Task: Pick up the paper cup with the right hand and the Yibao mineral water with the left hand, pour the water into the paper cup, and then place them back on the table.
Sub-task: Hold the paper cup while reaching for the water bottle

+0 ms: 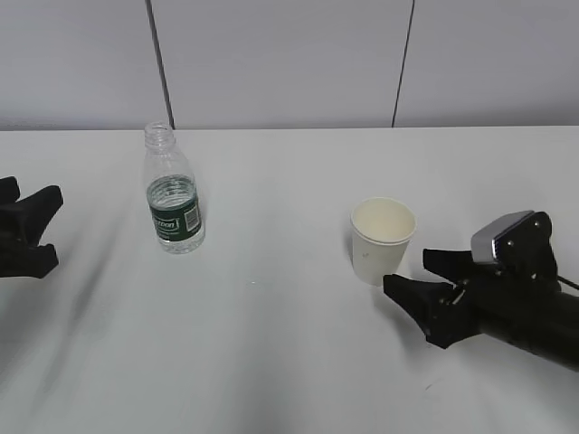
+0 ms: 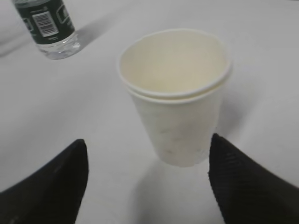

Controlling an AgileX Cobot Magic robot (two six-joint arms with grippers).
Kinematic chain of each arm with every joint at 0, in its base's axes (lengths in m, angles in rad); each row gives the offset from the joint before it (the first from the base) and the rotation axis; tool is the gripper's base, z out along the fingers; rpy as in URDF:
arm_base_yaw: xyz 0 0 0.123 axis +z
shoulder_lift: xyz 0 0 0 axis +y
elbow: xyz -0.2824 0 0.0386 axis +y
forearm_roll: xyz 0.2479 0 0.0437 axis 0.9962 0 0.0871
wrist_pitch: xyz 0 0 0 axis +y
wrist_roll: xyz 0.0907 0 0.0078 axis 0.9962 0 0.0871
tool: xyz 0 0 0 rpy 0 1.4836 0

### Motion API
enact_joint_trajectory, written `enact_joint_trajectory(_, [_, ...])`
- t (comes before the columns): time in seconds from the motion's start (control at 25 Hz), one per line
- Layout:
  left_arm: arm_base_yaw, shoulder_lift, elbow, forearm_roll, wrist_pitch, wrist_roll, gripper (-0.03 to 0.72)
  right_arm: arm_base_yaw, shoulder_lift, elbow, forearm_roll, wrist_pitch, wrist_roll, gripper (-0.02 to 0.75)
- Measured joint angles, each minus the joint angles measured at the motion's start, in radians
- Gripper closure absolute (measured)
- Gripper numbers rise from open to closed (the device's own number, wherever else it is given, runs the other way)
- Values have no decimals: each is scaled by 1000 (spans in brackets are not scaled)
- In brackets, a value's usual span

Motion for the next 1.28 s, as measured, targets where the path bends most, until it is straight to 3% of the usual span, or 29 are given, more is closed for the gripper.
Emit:
enact_joint_trajectory(0.28, [0, 0, 0, 0, 0, 0, 346, 0, 30, -16, 6, 0, 0, 226])
enact_joint_trajectory(0.8, [0, 0, 0, 0, 0, 0, 346, 0, 32, -16, 81, 0, 2, 237])
enact_joint_trajectory(1.08, [0, 0, 0, 0, 0, 0, 346, 0, 32, -21, 102, 0, 2, 100])
enact_joint_trajectory(1.28, [0, 0, 0, 0, 0, 0, 346, 0, 32, -43, 102, 0, 3, 79])
